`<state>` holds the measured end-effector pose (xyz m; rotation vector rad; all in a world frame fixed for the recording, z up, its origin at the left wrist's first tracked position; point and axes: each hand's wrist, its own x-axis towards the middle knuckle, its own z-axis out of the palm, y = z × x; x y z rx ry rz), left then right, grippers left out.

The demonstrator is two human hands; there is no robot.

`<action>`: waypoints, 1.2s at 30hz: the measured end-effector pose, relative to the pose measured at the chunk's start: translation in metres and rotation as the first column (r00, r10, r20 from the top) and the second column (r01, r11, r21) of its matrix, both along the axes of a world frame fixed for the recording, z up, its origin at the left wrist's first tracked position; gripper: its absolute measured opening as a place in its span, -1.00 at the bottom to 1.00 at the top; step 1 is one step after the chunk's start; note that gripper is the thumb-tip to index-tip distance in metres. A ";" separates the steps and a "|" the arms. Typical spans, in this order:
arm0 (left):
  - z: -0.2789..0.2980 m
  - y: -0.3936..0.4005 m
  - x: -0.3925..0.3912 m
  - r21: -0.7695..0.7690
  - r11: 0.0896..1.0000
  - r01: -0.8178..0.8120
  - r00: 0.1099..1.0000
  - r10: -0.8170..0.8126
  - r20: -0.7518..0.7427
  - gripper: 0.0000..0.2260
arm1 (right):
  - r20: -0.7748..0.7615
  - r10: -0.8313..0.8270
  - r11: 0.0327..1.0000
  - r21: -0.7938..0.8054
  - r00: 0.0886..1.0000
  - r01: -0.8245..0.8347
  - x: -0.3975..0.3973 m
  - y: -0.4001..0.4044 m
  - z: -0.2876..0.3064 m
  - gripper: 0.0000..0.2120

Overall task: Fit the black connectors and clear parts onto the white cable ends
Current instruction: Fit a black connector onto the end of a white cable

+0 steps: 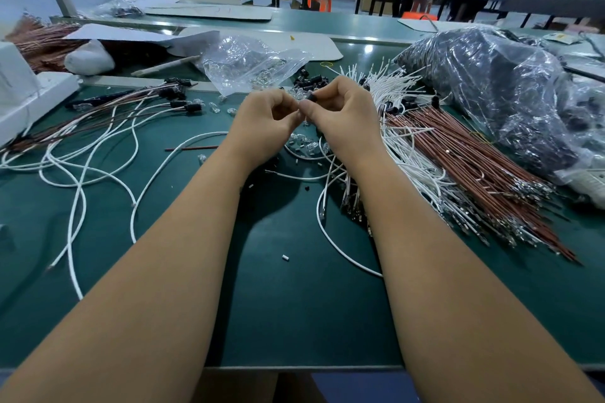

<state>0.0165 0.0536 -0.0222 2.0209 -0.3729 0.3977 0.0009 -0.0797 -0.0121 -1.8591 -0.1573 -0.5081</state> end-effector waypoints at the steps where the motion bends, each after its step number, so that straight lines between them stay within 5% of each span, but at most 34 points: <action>1: 0.000 0.000 0.000 0.009 1.000 0.000 1.000 0.000 0.003 -0.90 | -0.009 0.007 1.000 0.003 1.000 -0.007 0.000 0.000 0.000 -0.84; 7: -0.001 0.002 -0.003 0.074 0.997 0.031 0.999 -0.034 0.032 -0.95 | -0.011 0.029 0.998 -0.060 1.000 -0.029 0.003 0.000 -0.002 -0.93; 16: -0.008 0.009 -0.004 0.251 0.938 -0.241 0.970 0.236 0.052 -0.95 | 0.085 -0.053 0.977 -0.202 0.995 0.069 0.002 0.006 -0.002 -0.94; 23: -0.002 0.012 -0.007 -0.087 0.996 0.008 0.994 0.002 0.112 -0.90 | 0.158 -0.036 0.983 -0.170 0.987 0.063 -0.001 0.006 0.002 -0.91; 28: -0.003 0.012 -0.002 -0.214 0.977 -0.014 0.996 0.032 0.080 -0.87 | 0.090 -0.005 0.953 -0.301 0.996 0.032 0.003 0.006 -0.002 -0.68; 33: -0.005 0.009 0.000 -0.273 0.961 0.051 0.997 -0.032 0.076 -0.80 | -0.013 -0.004 0.731 -0.682 1.000 -0.006 0.005 0.006 -0.007 -0.74; 36: -0.004 0.009 0.000 -0.318 0.944 0.088 0.995 -0.070 0.067 -0.76 | -0.041 -0.019 0.642 -0.767 0.999 -0.019 0.005 0.007 -0.008 -0.78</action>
